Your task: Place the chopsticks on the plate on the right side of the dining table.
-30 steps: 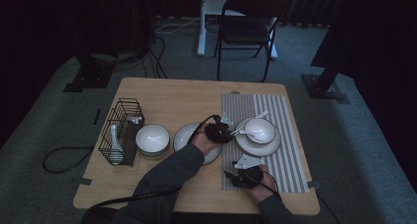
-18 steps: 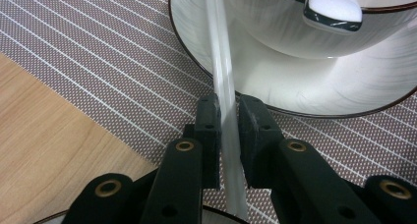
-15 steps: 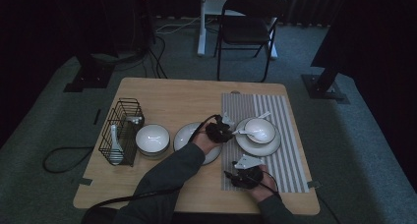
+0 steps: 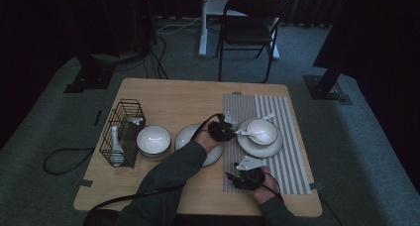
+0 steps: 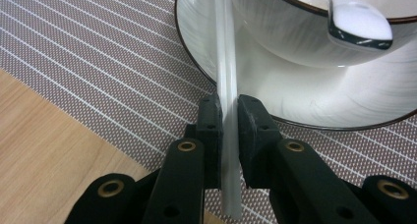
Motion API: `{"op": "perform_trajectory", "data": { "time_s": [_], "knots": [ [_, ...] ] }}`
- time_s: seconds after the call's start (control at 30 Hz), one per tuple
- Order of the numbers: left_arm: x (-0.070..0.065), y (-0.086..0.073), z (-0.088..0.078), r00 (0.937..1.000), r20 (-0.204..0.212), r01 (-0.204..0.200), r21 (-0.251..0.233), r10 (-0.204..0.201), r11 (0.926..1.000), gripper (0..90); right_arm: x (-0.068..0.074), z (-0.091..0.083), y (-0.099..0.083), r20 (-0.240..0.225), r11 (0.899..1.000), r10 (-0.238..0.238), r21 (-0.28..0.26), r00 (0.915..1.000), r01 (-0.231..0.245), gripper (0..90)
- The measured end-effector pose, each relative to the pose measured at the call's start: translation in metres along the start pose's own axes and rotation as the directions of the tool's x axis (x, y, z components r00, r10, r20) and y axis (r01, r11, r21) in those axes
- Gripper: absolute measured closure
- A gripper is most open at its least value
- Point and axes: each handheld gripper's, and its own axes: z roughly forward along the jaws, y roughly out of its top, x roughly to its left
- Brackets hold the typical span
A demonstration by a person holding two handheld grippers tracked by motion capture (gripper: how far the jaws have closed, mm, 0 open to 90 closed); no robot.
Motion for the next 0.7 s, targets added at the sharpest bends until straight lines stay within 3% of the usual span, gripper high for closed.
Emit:
{"op": "perform_trajectory", "data": {
  "time_s": [0.7],
  "knots": [
    [0.0065,0.0053,0.0042,0.9992,0.018,-0.035,-0.013,0.035,0.9993,80.7,0.0002,0.0006,0.0001,0.0,1.0,-0.002,0.003,1.0,0.002,49.4]
  ]
}}
